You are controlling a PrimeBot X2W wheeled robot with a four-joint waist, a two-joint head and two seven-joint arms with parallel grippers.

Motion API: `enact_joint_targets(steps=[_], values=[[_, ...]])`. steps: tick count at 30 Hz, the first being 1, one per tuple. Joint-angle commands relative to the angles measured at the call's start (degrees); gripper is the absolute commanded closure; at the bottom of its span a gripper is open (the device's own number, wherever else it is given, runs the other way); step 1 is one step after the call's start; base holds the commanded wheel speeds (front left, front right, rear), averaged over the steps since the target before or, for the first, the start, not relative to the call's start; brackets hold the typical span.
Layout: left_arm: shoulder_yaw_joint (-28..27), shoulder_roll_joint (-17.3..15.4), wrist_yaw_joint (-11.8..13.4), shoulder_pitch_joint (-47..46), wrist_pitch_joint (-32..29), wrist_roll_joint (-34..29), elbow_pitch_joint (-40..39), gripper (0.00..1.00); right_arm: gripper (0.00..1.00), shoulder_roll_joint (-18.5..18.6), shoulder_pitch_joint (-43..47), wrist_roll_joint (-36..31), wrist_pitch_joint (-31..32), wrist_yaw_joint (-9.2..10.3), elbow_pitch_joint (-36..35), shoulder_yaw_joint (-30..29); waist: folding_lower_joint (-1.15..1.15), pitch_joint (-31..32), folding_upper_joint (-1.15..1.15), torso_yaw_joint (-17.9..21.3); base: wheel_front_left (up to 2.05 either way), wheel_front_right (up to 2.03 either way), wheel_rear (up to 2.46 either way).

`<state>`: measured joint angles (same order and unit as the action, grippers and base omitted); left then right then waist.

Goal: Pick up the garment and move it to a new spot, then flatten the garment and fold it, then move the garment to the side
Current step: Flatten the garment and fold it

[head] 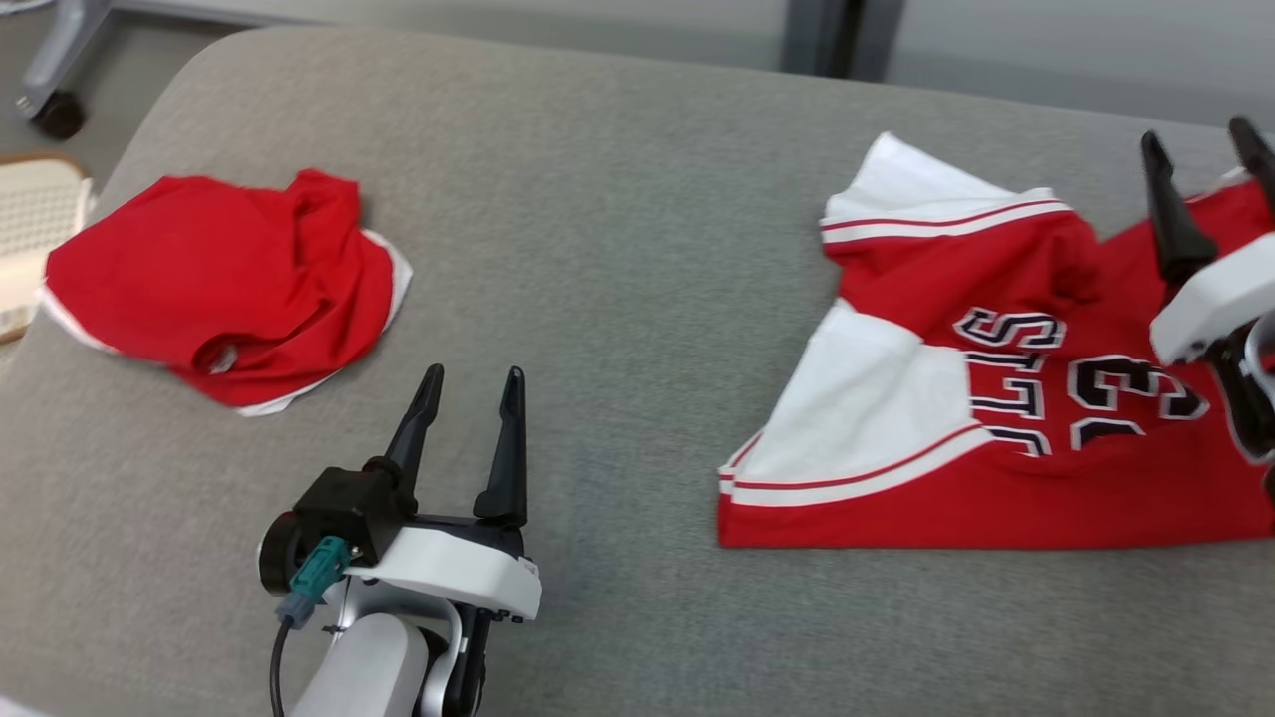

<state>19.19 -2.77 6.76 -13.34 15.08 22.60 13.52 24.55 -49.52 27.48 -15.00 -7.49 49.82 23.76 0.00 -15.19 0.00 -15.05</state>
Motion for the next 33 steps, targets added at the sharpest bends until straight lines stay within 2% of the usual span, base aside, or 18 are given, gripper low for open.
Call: enact_joint_targets(steps=[1, 9, 16, 21, 26, 33], values=[[-0.90, -0.23, -0.30, -0.04, 0.08, -0.89, 0.17, 0.00, 0.00, -0.71, 3.53, -1.18, -0.31, -0.01, -2.88, -2.39, 0.00, 3.12, 0.00, 4.48, 0.00, 0.00, 0.00], [-3.74, -0.20, -1.36, 1.21, 0.08, -2.53, 1.33, 0.00, 0.00, -5.90, 19.93, -6.68, -0.30, -0.01, -17.07, -14.66, 0.00, 6.69, 0.00, 12.81, 0.00, 0.00, 0.00], [-5.86, -0.23, -2.00, 2.20, 0.08, -3.05, 2.18, 0.00, 0.00, -11.70, 31.33, -10.73, -0.20, -0.01, -24.58, -21.89, 0.00, 8.48, 0.00, 18.45, 0.00, 0.00, 0.00], [-6.13, -0.23, -2.44, 2.18, 0.08, -3.33, 3.06, 0.00, 0.00, -14.33, 34.99, -11.98, -0.19, -0.01, -26.25, -23.43, 0.00, 9.12, 0.00, 20.74, 0.00, 0.00, 0.00], [-5.89, -0.22, -2.95, 1.60, 0.08, -4.01, 4.27, 0.00, 0.00, -15.14, 35.19, -12.46, -0.19, -0.01, -26.47, -23.64, 0.00, 8.90, 0.00, 22.01, 0.00, 0.00, 0.00], [-4.13, -0.22, -4.24, -2.63, 0.07, -6.94, 10.85, 0.00, 0.00, -16.67, 34.24, -12.71, -0.19, -0.01, -26.95, -22.86, 0.00, 6.84, 0.00, 24.27, 0.00, 0.00, 0.00]])
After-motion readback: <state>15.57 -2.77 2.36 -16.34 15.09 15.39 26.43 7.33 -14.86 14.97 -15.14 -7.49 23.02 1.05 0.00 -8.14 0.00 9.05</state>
